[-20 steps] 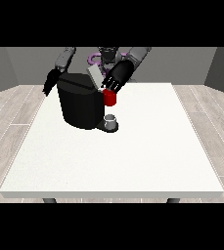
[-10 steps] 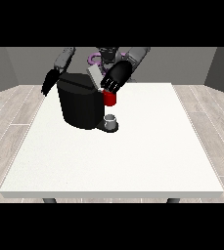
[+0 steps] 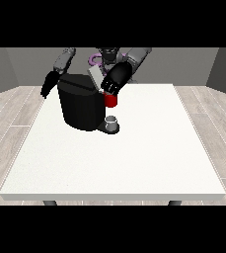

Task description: Insert the coffee pod into the coffee machine and close the lid

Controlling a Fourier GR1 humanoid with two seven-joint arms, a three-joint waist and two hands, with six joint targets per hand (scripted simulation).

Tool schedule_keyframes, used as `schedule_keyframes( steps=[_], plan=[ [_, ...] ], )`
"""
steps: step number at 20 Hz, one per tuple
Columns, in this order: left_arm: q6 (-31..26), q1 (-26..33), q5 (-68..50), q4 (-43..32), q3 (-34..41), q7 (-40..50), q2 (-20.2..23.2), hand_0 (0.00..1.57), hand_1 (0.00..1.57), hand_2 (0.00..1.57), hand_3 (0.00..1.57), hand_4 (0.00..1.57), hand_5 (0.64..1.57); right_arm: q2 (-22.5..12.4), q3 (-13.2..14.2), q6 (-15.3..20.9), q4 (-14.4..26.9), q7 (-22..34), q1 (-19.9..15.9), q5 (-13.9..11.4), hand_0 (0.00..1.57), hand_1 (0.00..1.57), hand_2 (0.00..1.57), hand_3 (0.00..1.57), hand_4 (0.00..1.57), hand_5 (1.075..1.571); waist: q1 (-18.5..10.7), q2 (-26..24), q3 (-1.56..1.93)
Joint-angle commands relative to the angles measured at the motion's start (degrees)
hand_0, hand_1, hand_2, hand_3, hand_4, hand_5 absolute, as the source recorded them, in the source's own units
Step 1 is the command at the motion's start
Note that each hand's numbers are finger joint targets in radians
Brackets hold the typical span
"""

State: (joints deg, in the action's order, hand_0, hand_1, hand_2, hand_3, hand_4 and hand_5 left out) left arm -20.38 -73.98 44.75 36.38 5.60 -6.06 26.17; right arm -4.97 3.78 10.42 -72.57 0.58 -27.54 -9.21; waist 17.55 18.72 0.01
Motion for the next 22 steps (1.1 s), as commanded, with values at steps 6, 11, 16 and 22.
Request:
schedule_keyframes(
  steps=[6,11,16,22],
  plan=[
    [3.59,2.61,4.60,-0.76,-3.20,-2.48,0.42,1.17,1.17,1.17,1.02,0.00,1.571,-0.08,-0.68,-0.85,-1.25,1.79,0.44,0.12,0.00,0.00,0.00,0.00,0.00,1.571,0.64,-0.49,0.00],
    [3.31,0.22,2.65,-1.18,-0.45,-4.90,2.19,1.11,1.11,1.13,0.97,0.00,1.571,0.50,-0.40,0.88,-2.03,0.69,-0.43,-0.36,0.00,0.00,0.00,0.00,0.00,1.571,0.95,1.71,0.00],
    [4.61,-1.13,2.13,-0.48,0.99,-5.87,3.30,1.25,1.25,1.21,0.96,0.00,1.571,1.62,-1.15,0.78,-1.36,-1.91,1.77,-0.32,0.00,0.00,0.00,0.00,0.00,1.571,1.55,2.33,0.02],
    [6.92,-0.22,3.70,-0.36,-0.22,-6.63,1.50,1.23,1.23,1.21,0.97,0.00,1.571,0.23,0.32,1.23,-0.49,0.79,-1.88,-0.34,0.00,0.00,0.00,0.00,0.14,1.571,0.67,3.15,0.00]
  ],
)
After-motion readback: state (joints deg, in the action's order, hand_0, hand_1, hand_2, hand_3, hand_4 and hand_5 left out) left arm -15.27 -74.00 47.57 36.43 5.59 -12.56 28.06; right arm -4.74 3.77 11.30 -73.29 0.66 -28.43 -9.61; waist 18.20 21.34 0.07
